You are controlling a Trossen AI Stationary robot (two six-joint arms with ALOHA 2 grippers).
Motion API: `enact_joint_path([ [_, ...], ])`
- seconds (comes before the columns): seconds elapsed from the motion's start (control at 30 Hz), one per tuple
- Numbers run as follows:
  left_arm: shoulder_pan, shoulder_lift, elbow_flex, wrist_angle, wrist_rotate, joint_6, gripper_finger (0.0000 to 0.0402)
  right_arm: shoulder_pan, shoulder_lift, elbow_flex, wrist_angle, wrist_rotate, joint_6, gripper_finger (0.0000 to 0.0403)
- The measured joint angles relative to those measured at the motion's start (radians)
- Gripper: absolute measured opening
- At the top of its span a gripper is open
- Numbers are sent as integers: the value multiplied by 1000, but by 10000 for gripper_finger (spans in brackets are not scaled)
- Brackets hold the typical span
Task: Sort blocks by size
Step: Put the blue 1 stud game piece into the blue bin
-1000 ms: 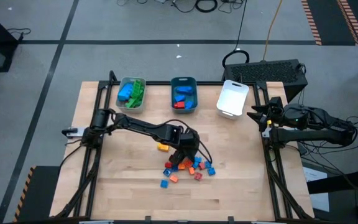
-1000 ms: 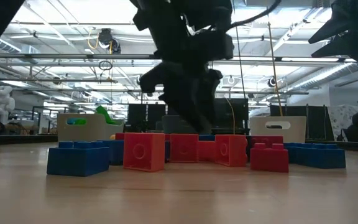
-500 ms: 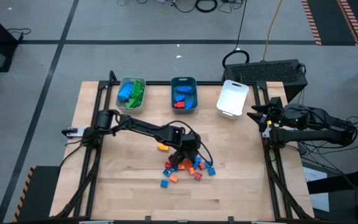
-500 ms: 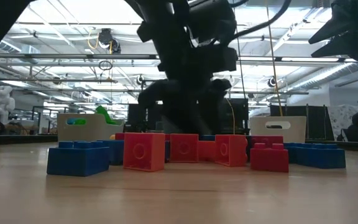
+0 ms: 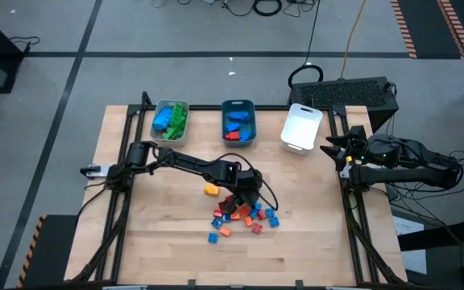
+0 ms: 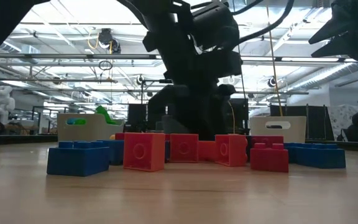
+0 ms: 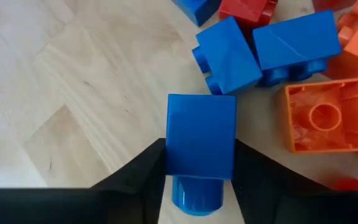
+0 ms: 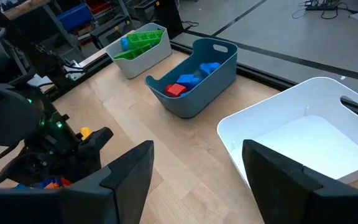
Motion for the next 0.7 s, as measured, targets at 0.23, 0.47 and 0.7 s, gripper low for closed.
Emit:
enact_joint_path([
  [0.23,-4,-7,0,-6,-66,-89,144,0,0,0,0,0,2,238],
  [0.47,23,-81,116,-9,-247,-408,144,0,0,0,0,0,2,238],
  [0.7,157,-133,247,-69,-546,-748,144,0,0,0,0,4,1,238],
])
